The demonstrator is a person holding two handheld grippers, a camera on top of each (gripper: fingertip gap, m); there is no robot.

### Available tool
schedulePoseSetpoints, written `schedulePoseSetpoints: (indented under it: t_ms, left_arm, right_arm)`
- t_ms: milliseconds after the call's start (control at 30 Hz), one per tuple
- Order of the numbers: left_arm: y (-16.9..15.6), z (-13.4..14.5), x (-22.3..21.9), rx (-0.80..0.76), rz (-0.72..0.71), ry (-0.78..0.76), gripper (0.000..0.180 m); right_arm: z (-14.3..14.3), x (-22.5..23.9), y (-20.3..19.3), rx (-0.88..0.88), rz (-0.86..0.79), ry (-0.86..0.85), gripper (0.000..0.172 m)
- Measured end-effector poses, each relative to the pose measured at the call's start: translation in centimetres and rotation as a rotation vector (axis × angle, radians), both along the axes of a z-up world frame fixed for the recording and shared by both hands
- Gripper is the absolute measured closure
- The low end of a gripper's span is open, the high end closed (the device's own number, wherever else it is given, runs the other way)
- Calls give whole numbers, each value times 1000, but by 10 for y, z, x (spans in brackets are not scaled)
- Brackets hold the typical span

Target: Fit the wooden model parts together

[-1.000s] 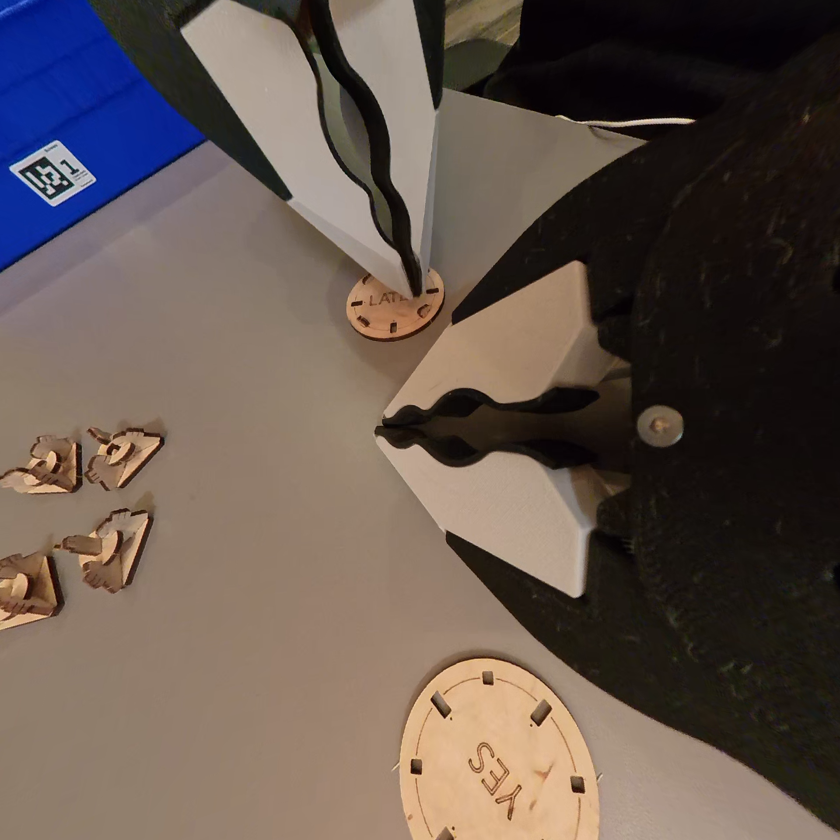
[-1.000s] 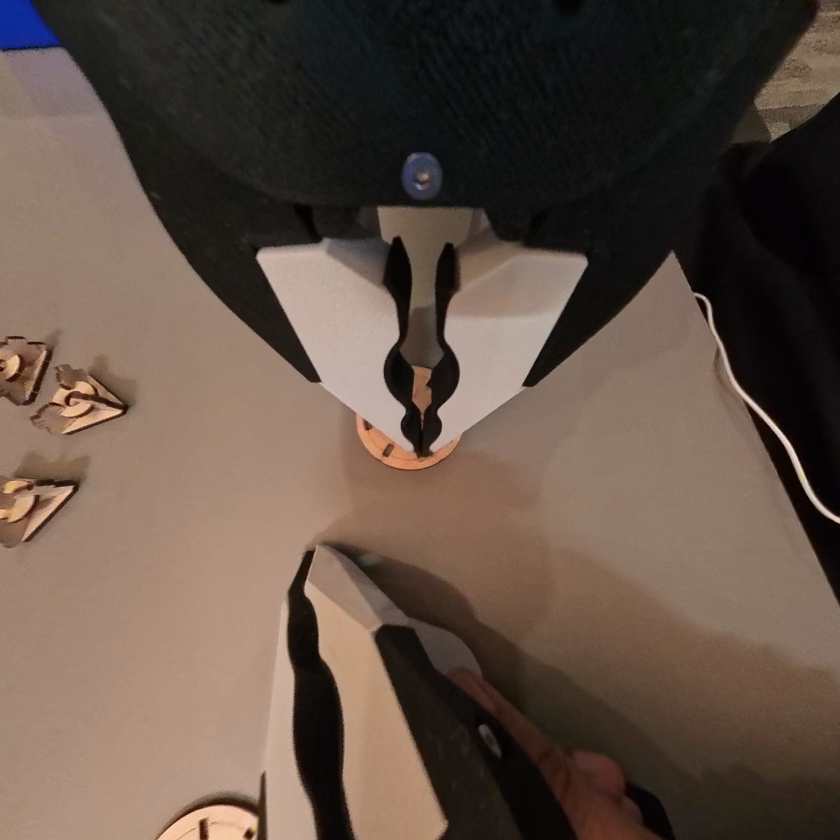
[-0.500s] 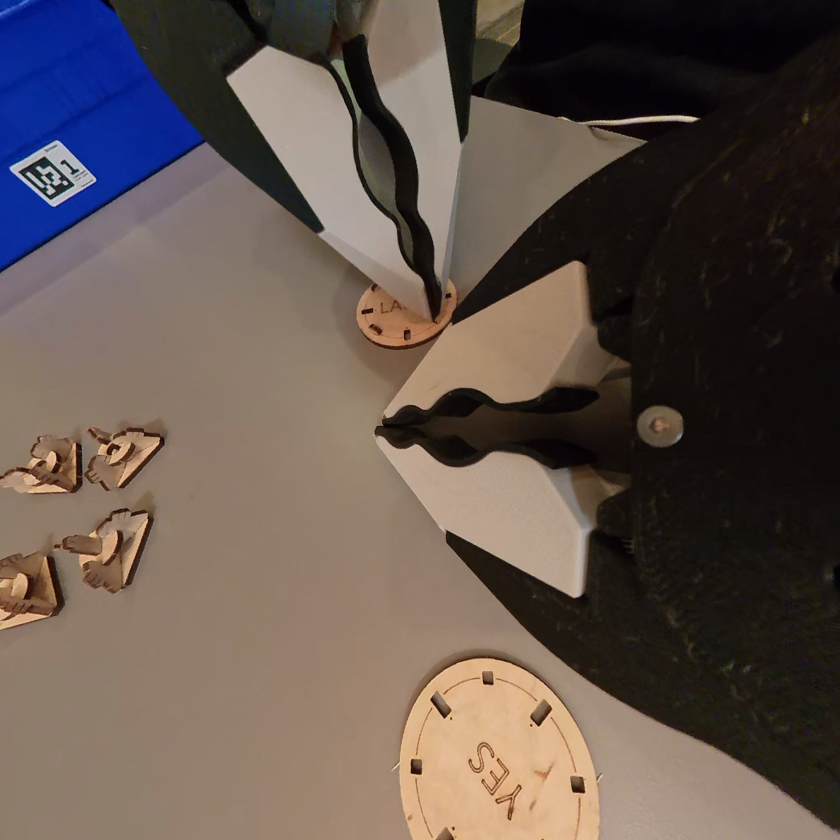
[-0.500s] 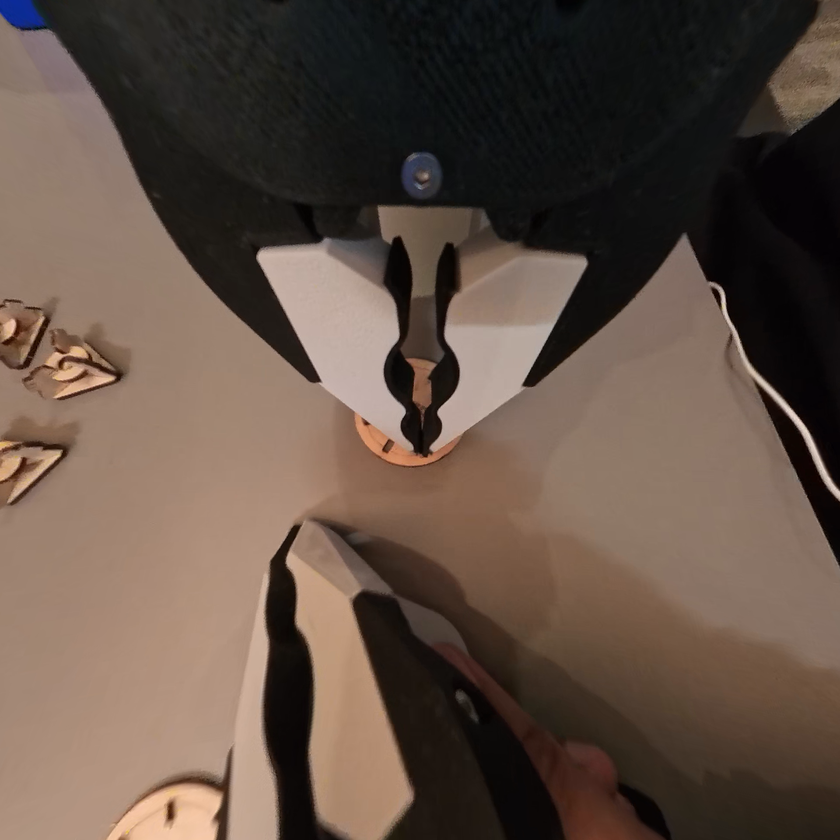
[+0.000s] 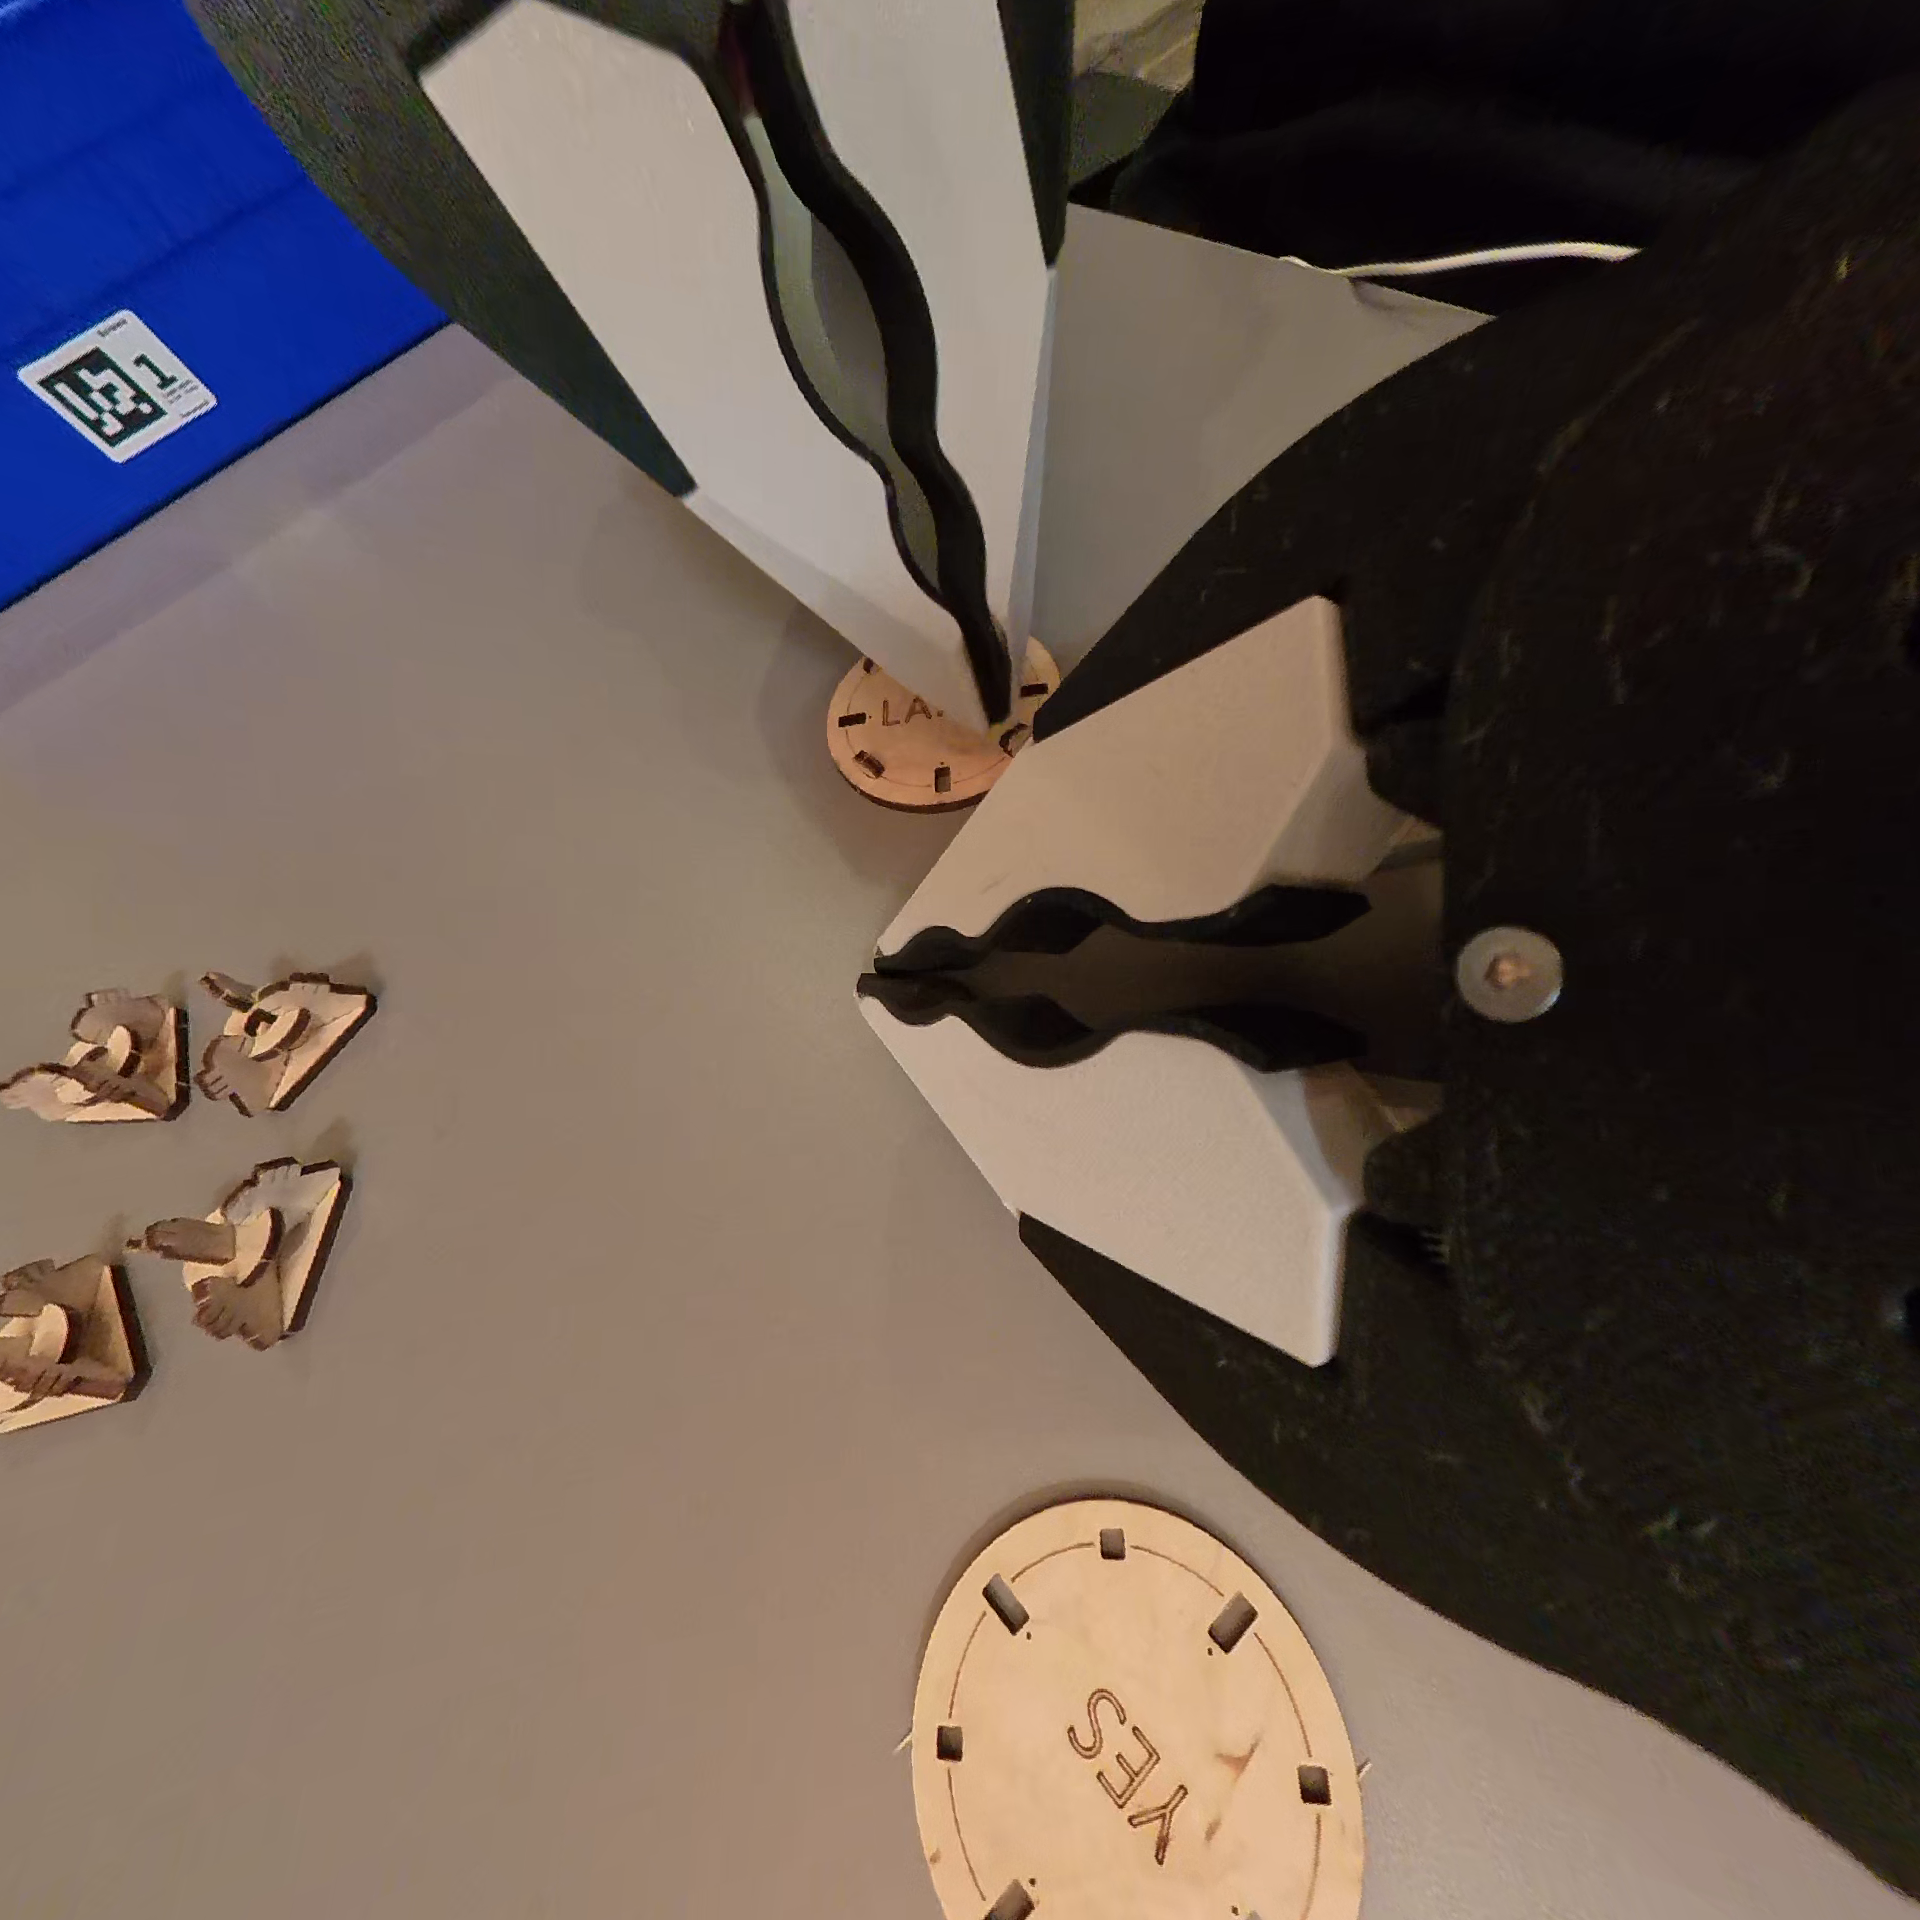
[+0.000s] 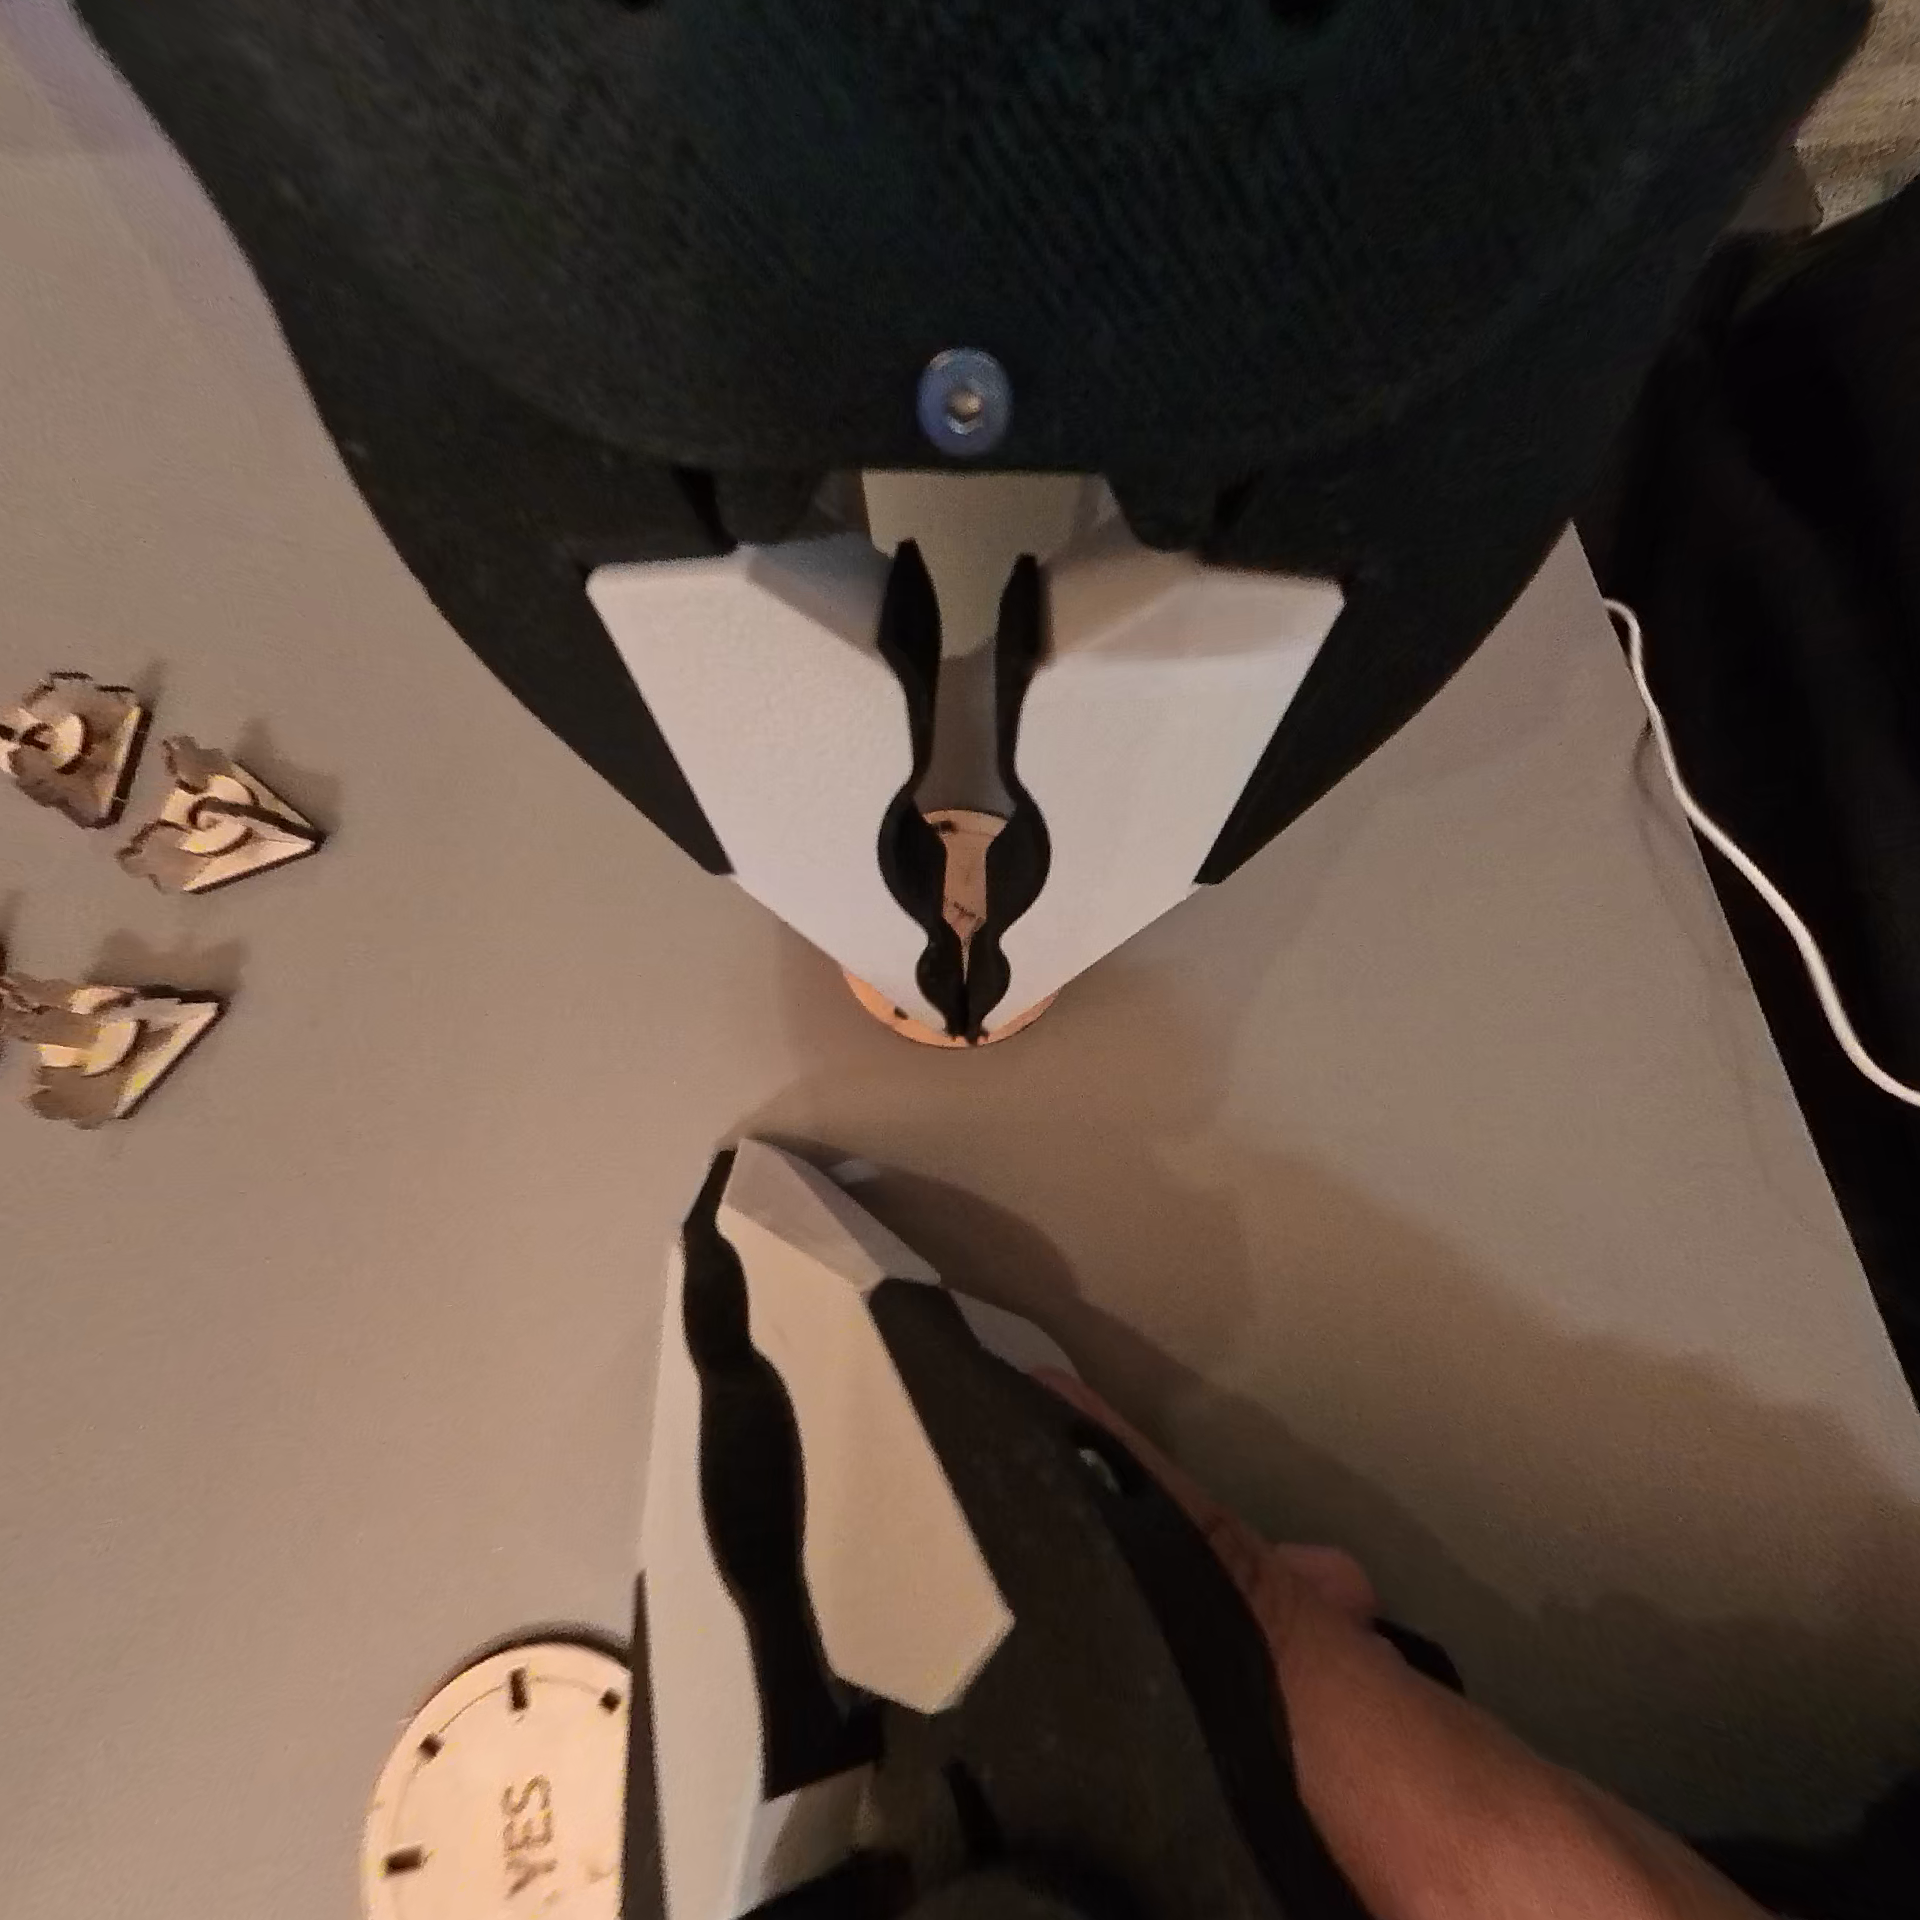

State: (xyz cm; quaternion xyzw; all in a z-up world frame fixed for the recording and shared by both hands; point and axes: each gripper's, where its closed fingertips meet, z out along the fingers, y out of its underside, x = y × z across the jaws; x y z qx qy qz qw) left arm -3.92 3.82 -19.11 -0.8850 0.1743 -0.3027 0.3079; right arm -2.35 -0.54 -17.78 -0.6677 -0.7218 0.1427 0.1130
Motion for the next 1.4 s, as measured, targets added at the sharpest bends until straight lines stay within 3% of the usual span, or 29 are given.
schedulePoseSetpoints:
  t_ms: [167,300,400,633,767,833,1133,1233,1400]
  left_arm:
    - [0,0,0,2,0,3,180]
    - [0,0,0,0,0,1,180]
    - [0,0,0,0,0,0,180]
    - [0,0,0,1,-3,1,180]
    - [-1,0,1,1,-8,2,180]
    - [-1,0,2,1,-14,2,180]
    - [-2,0,3,0,-28,-3,180]
    - [-4,1,6,1,-47,-5,180]
    - [-7,7,13,49,-95,-9,178]
  right_arm:
    - [8,3,3,-14,-16,56,170]
    - [1,9,2,-6,-43,65,130]
    - [-4,13,2,24,-52,67,119]
    - [7,11,-1,44,-74,174,140]
    - [6,16,0,88,-96,215,167]
    - [7,17,1,90,-121,236,166]
    - [-2,21,2,190,-352,371,94]
    - [-9,22,3,220,-427,402,92]
    - [-13,25,-4,119,-471,429,100]
